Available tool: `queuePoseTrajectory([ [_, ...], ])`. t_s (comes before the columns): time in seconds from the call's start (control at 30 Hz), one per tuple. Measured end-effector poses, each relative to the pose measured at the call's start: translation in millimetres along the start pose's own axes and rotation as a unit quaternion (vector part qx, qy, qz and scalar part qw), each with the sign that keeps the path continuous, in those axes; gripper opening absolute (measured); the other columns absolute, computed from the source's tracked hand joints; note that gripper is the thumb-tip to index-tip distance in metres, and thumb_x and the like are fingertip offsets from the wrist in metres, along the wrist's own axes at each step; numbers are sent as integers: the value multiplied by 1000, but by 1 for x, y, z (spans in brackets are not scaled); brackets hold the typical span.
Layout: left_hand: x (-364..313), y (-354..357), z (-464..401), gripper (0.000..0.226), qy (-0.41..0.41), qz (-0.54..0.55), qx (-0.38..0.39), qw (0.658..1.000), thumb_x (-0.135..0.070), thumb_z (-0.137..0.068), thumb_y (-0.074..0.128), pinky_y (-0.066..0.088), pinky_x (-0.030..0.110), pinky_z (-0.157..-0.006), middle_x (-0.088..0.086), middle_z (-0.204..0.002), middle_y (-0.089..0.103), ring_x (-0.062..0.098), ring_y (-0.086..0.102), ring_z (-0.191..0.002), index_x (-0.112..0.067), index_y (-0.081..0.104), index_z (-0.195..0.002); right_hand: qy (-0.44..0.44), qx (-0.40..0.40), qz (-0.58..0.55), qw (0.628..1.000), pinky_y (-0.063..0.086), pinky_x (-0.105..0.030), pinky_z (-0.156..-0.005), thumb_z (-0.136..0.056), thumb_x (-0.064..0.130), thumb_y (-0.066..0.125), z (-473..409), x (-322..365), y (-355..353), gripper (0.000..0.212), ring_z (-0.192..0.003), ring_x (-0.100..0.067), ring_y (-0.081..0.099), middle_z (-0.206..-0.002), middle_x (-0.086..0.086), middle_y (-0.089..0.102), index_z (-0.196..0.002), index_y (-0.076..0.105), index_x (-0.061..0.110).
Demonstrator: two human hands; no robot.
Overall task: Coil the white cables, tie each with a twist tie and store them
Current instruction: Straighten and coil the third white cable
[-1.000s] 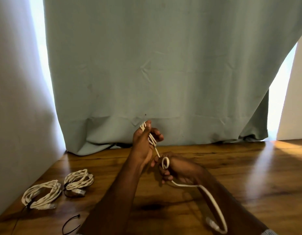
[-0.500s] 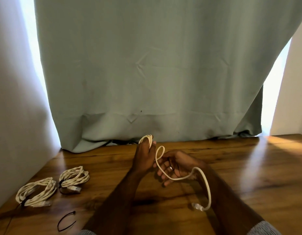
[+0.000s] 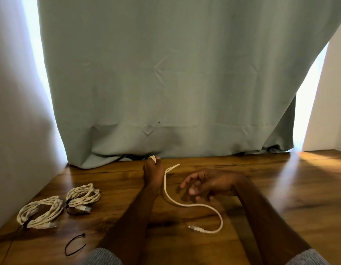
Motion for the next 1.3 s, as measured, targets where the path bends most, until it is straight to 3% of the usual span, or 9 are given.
queuePoseTrajectory([
  [0.17, 4, 5, 2, 27, -7, -3, -8, 1000, -21, -102, 48, 41, 33, -70, 17, -94, 65, 31, 61, -88, 0, 63, -94, 32, -43, 276, 960, 54, -40, -86, -73, 44, 84, -21, 6, 8, 34, -97, -17, 67, -104, 7, 76, -104, 78, 31],
  [0.4, 10, 35, 10, 29, 35, 10, 126, 991, -31, -97, 52, 55, 38, -67, 8, -79, 66, 27, 65, -75, -11, 63, -79, -124, -169, -61, 976, 44, -20, -47, -96, 16, 66, -16, 28, -8, 17, -50, -13, 58, -64, -6, 69, -94, 76, 2],
  [0.53, -12, 72, 48, 29, 55, 74, 309, 947, -16, -96, 60, 57, 34, -62, 4, -70, 72, 19, 69, -65, -16, 74, -70, -212, -265, -390, 856, 46, -18, -43, -93, 19, 63, -4, 30, -43, 20, -51, -11, 62, -60, -2, 61, -91, 68, 0],
  [0.67, -20, 97, 86, 36, 47, 39, 435, 898, -27, -101, 53, 26, 24, -44, 8, -46, 47, 17, 37, -36, -12, 63, -70, -242, -378, -536, 715, 57, -20, -56, -99, 8, 57, 15, -3, -81, 17, -59, -12, 69, -64, -4, 66, -87, 67, 1],
  [0.8, -17, 104, 99, 31, -58, 89, 454, 885, -28, -104, 44, 15, 17, -42, 2, -47, 32, 10, 22, -32, -9, 58, -84, -90, -424, -366, 824, 59, -32, -58, -98, 7, 59, 11, -36, -74, 17, -61, -23, 70, -79, -18, 71, -88, 70, -2],
  [0.87, -14, 104, 95, 38, -110, 128, 434, 885, -28, -105, 40, 12, 15, -41, -1, -45, 28, 8, 19, -30, -8, 52, -74, -65, -430, -213, 875, 52, -24, -50, -99, 14, 61, 17, -22, -65, 29, -50, -15, 64, -62, -9, 69, -73, 70, 3],
  [0.97, -11, 104, 84, 44, -185, 218, 420, 861, -27, -105, 36, 12, 12, -34, -5, -39, 27, 6, 19, -25, -12, 48, -65, -130, -430, -177, 876, 43, -10, -45, -106, 18, 49, 25, 4, -56, 40, -45, 3, 60, -49, 8, 65, -73, 67, 6],
  [1.17, -6, 91, 63, 38, -205, 320, 391, 838, -35, -104, 40, 15, 15, -32, -5, -42, 29, 7, 22, -27, -14, 48, -73, -184, -426, 47, 884, 55, -23, -76, -100, 32, 59, 30, 29, -57, 20, -92, -5, 70, -98, 9, 75, -108, 71, 18],
  [1.3, -17, 93, 71, 59, -199, 333, 444, 807, -65, -94, 41, 12, 18, -36, -5, -41, 30, 6, 24, -28, -14, 54, -67, -215, -432, 41, 875, 53, -27, -70, -98, 20, 64, 24, 37, -61, 19, -72, -12, 69, -78, 1, 73, -89, 75, 9],
])
Point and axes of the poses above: each hand's wrist, its own z-axis away from the middle knuckle, its own y-axis out of the palm, x = y × z, the point moved 10 cm from there along -z, towards the middle knuckle
